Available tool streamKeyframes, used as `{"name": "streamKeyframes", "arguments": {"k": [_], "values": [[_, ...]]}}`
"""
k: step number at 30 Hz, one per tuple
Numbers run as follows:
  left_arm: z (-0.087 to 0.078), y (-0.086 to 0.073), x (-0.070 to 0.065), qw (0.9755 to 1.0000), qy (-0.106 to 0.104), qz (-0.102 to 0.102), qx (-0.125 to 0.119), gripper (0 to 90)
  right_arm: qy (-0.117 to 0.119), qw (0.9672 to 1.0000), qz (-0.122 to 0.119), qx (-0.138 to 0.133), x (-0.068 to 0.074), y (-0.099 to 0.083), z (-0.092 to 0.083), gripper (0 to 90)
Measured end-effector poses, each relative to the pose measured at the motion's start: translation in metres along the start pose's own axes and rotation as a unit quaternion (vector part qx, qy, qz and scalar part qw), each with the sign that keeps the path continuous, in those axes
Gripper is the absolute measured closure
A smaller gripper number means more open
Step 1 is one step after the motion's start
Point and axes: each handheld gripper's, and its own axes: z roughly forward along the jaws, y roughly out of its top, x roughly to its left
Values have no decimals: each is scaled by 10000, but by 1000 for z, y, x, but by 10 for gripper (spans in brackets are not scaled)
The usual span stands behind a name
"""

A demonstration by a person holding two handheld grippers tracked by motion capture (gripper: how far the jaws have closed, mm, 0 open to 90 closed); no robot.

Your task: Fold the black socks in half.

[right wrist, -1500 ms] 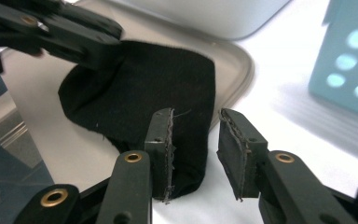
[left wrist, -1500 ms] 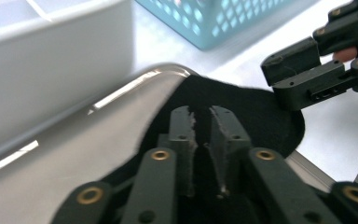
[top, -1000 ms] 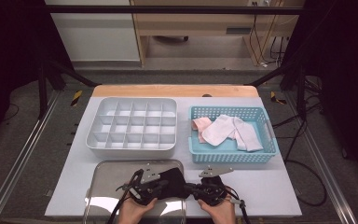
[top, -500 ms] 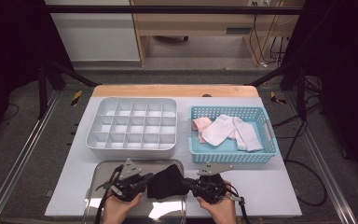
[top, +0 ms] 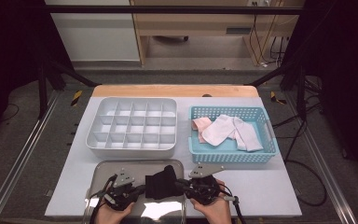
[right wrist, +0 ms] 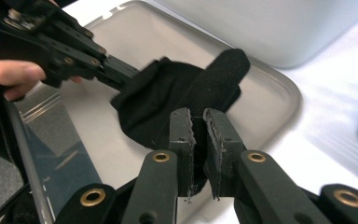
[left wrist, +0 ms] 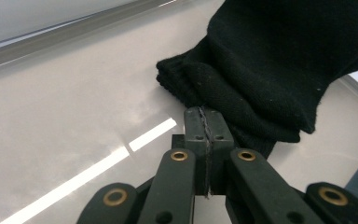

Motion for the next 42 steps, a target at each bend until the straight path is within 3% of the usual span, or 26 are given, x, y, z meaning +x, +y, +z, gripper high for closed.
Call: {"name": "streamKeyframes", "arguments": {"k": [4, 10, 17, 22, 26, 28, 31, 35, 39, 42], "values": [[3, -2, -7, 9999, -106, 78, 9, 893, 147, 9998, -108, -19, 7, 7, 7, 823], [9, 0, -16, 9996, -184, 207, 3, 893, 515, 9977, -400, 167, 23, 11, 24, 829], [7, 1, -9, 9995, -300, 85, -56, 892, 656, 9954, -550, 441, 29, 4, 41, 827], [-10, 17, 3, 9984, -249, 22, -512, 867, 628, 9949, -638, 472, 30, 2, 46, 821], [-19, 33, 3, 9962, -254, 154, -814, 797, 624, 9947, -663, 477, 31, 1, 49, 820], [-18, 40, -1, 9957, -264, 261, -852, 747, 617, 9948, -653, 483, 31, 1, 49, 820], [-11, 48, -9, 9951, -276, 432, -844, 633, 616, 9947, -659, 492, 31, 1, 49, 820], [5, 55, -16, 9963, -75, 606, -610, 521, 639, 9946, -662, 487, 32, 1, 49, 820], [15, 53, -11, 9977, 24, 610, -305, 513, 628, 9943, -698, 509, 32, 1, 48, 818], [13, 46, -6, 9982, 58, 534, -247, 528, 626, 9936, -751, 568, 31, 1, 44, 808]]}}
